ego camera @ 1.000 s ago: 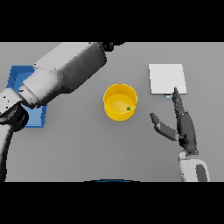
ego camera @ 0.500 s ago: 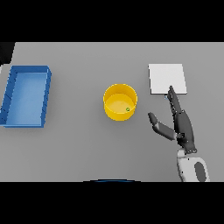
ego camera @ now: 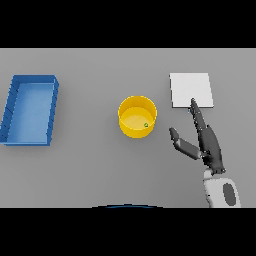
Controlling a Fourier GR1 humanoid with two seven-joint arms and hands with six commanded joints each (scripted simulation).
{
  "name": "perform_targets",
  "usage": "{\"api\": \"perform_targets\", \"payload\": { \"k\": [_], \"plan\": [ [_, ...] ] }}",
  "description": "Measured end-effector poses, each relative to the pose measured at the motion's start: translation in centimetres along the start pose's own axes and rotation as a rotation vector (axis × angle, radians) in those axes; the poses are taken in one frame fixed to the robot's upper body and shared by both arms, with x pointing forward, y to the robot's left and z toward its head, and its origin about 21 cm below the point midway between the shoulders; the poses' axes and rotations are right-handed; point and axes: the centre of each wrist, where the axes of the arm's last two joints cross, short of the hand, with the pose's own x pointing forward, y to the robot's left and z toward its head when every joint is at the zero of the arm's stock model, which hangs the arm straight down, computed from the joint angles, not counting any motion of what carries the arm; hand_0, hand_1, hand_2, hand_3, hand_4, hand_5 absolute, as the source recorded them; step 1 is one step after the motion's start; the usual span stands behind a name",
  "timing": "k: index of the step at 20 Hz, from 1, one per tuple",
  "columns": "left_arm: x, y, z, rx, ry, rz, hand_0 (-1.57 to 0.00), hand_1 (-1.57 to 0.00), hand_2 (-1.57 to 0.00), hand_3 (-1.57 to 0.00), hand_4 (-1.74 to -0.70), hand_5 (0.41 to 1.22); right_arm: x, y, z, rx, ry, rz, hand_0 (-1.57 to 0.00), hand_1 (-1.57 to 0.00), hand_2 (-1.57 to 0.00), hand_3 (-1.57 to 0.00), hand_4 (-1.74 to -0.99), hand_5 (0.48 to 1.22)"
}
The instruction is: Pick up the red beaker and tilt it to pour out 1 green nut into yellow bowl. Pick up the yellow bowl and place it on the metallic measuring scale.
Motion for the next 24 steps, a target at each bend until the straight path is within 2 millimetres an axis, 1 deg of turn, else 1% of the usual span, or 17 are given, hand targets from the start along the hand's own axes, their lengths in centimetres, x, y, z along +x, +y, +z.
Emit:
{"api": "perform_targets", "payload": {
  "k": [1,2,3,4,6,8,10,13,14,15,16,17,18,20,21,22,24],
  "plan": [
    [-1.2,-0.7,0.0,-0.001,0.057,0.048,-1.57,-1.57,-1.57,-1.57,-1.74,1.221,0.0,0.1,-0.2,-0.003,-0.004,-0.005,0.00,0.00,0.00,0.00,-1.133,0.655],
    [-2.5,-1.8,0.1,-0.005,0.098,0.088,-1.57,-1.57,-1.57,-1.57,-1.74,1.221,-0.1,0.2,0.3,0.001,-0.019,-0.005,0.00,0.00,0.00,0.00,-1.129,0.659],
    [-3.1,-2.4,0.2,-0.006,0.120,0.124,-1.57,-1.57,-1.57,-1.57,-1.74,1.221,0.1,0.4,0.2,0.005,-0.017,-0.011,0.00,0.00,0.00,0.00,-1.127,0.664],
    [-4.7,-3.5,0.5,-0.009,0.132,0.153,-1.57,-1.57,-1.57,-1.57,-1.74,1.221,0.1,0.4,0.1,-0.002,-0.011,-0.015,0.00,0.00,0.00,0.00,-1.131,0.669],
    [-7.3,-5.7,1.5,-0.020,0.160,0.196,-1.57,-1.57,-1.57,-1.57,-1.74,1.221,-0.3,0.0,0.1,-0.002,-0.013,-0.006,0.00,0.00,0.00,0.00,-1.151,0.676],
    [-9.2,-7.6,2.9,-0.022,0.161,0.245,-1.57,-1.57,-1.57,-1.57,-1.74,1.221,-0.1,0.0,0.2,0.001,-0.022,0.002,0.00,0.00,0.00,0.00,-1.166,0.676],
    [-10.3,-8.9,4.3,-0.027,0.193,0.271,-1.57,-1.57,-1.57,-1.57,-1.74,1.151,-0.2,-0.1,0.5,0.004,-0.031,0.014,0.00,0.00,0.00,0.00,-1.174,0.676],
    [-10.9,-10.5,6.4,-0.035,0.226,0.302,-1.57,-1.57,-1.57,-1.57,-1.74,0.984,-0.3,0.1,0.3,0.010,-0.016,0.004,0.00,0.00,0.00,0.00,-1.161,0.671],
    [-11.2,-10.6,6.9,-0.035,0.241,0.306,-1.57,-1.57,-1.57,-1.57,-1.74,0.925,-0.2,0.3,0.0,0.005,-0.013,0.001,0.00,0.00,0.00,0.00,-1.157,0.671],
    [-10.9,-10.4,7.4,-0.039,0.247,0.315,-1.57,-1.57,-1.57,-1.57,-1.66,0.868,-0.1,0.2,0.0,-0.001,-0.018,0.002,0.00,0.00,0.00,0.00,-1.155,0.669],
    [-10.9,-10.1,7.6,-0.046,0.271,0.323,-1.57,-1.57,-1.53,-1.53,-1.52,0.818,-0.1,0.1,0.0,-0.001,-0.011,-0.001,0.00,0.00,0.00,0.00,-1.155,0.670],
    [-10.5,-9.8,7.9,-0.062,0.265,0.319,-1.47,-1.34,-1.28,-1.32,-1.37,0.774,-0.1,0.1,0.0,0.007,-0.016,-0.008,0.00,0.00,0.00,0.00,-1.153,0.670],
    [-10.7,-9.9,8.5,-0.105,0.214,0.302,-1.17,-1.07,-1.02,-1.05,-1.23,0.737,-0.2,0.2,0.0,0.011,-0.003,-0.009,0.00,0.00,0.00,0.00,-1.151,0.670],
    [-10.9,-9.0,9.0,-0.180,0.178,0.328,-0.75,-0.69,-0.65,-0.67,-1.05,0.683,-0.2,-0.2,0.5,0.002,-0.024,0.003,0.00,0.00,0.00,0.00,-1.150,0.671],
    [-11.1,-8.8,9.1,-0.221,0.178,0.354,-0.60,-0.55,-0.52,-0.54,-0.98,0.664,-0.2,-0.3,0.5,0.001,-0.024,0.006,0.00,0.00,0.00,0.00,-1.153,0.670],
    [-11.1,-8.8,9.3,-0.249,0.183,0.320,-0.48,-0.44,-0.42,-0.43,-0.92,0.651,-0.2,-0.1,0.3,0.003,-0.013,-0.003,0.00,0.00,0.00,0.00,-1.155,0.670],
    [-11.0,-8.4,9.2,-0.271,0.194,0.255,-0.31,-0.28,-0.27,-0.28,-0.84,0.632,-0.2,-0.2,0.2,0.000,-0.013,-0.004,0.00,0.00,0.00,0.00,-1.155,0.670]
  ]
}}
